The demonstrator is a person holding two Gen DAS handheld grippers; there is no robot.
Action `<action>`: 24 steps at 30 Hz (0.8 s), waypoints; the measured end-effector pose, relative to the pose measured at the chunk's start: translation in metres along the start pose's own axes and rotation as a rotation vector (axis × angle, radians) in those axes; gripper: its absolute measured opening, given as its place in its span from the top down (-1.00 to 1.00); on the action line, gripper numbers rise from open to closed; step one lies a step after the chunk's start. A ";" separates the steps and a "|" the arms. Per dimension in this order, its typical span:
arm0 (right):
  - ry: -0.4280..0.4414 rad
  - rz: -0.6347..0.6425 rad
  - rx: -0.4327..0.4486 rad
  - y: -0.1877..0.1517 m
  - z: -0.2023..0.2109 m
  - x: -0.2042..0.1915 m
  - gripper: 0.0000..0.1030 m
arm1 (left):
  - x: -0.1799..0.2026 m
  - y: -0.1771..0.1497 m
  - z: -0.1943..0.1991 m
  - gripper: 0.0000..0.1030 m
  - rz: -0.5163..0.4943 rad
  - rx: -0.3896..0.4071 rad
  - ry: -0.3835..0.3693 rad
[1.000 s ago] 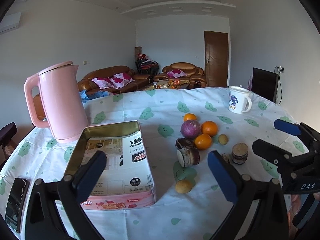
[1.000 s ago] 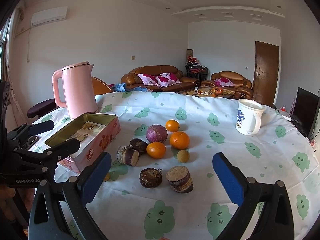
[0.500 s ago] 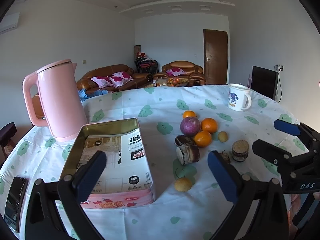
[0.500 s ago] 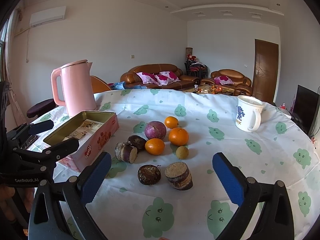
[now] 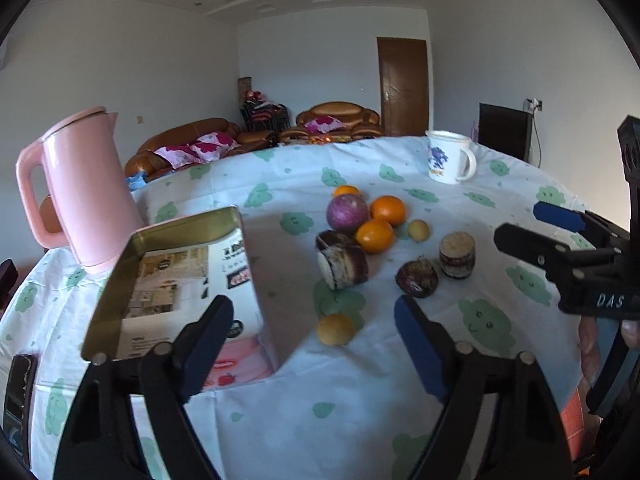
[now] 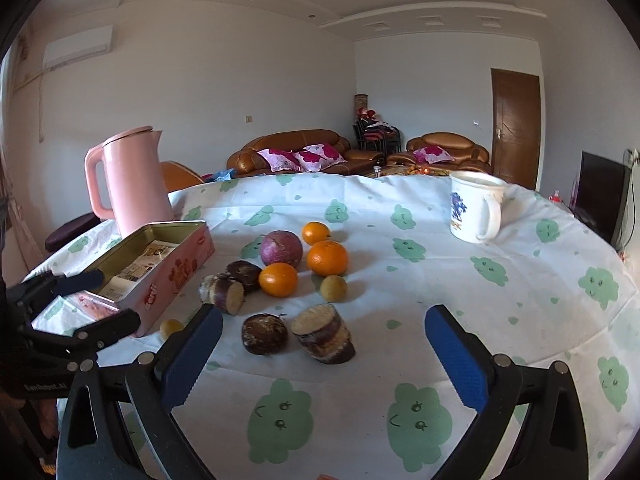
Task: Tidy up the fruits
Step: 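Lower the left gripper onto the small yellow fruit and close it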
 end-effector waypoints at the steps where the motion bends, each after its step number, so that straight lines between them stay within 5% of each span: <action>1: 0.001 -0.008 -0.003 -0.001 -0.001 0.003 -0.98 | 0.003 -0.001 -0.002 -0.58 -0.005 -0.007 -0.007; 12: 0.018 -0.034 -0.021 -0.011 -0.007 0.013 -0.98 | 0.026 -0.002 -0.032 0.17 -0.063 -0.119 -0.063; 24: 0.034 -0.036 -0.033 -0.013 -0.010 0.012 -0.98 | 0.015 0.003 -0.052 0.23 -0.051 -0.184 -0.018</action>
Point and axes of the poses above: each gripper's, at about its wrist camera, not at the fingertips, and z roughly against the way its jaws point, x to its right, y to its top, the point moved 3 cm from there along -z, roughly the way its jaws point, and after that the axes turned 2 degrees about -x, right-handed, at the moved point
